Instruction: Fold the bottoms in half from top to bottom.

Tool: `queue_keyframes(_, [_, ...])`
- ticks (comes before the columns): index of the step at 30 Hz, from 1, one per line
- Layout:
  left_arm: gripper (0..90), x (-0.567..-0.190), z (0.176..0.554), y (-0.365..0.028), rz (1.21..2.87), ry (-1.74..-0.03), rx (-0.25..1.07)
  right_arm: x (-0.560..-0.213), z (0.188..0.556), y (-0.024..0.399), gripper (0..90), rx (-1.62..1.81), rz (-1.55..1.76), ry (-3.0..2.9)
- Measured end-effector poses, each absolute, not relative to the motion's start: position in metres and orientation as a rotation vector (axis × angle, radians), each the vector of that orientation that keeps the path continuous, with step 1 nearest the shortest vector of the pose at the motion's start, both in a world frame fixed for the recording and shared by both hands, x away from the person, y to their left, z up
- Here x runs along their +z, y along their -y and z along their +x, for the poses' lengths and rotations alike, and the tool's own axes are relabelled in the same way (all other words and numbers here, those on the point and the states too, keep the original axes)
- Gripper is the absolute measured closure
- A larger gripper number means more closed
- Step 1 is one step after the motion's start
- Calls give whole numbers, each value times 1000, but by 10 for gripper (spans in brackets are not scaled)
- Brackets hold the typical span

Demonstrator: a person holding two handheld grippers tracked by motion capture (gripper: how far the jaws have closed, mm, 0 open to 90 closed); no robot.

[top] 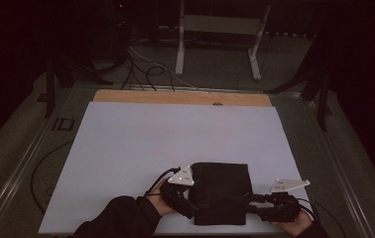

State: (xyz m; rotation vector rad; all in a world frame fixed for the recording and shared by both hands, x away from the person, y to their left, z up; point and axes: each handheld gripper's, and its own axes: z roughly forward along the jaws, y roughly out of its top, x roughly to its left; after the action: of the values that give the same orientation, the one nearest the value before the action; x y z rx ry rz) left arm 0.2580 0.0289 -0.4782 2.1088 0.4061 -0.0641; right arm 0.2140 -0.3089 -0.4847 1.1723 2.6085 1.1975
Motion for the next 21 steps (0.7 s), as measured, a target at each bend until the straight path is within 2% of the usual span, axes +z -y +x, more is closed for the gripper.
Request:
queue_keyframes(3, [71, -477, 260, -32, 2069, -429, -42, -491, 211, 310, 503, 1147, 1183, -2647])
queue_keyframes(14, [72, -476, 263, -38, 2032, -451, -20, -498, 218, 301, 659, 1138, 1139, -2747])
queue_keyframes(15, [73, -476, 264, -38, 2033, -454, -20, -499, 218, 301, 739, 1146, 1123, -2753])
queue_keyframes(18, [73, -476, 264, -39, 2028, -459, -20, -497, 217, 300, 770, 1139, 1093, -2766])
queue_keyframes(19, [74, -476, 264, -39, 2029, -461, -13, -498, 218, 298, 826, 1127, 1103, -2758])
queue_keyframes(21, [75, -476, 264, -39, 2028, -460, -13, -498, 220, 296, 859, 1107, 1128, -2752])
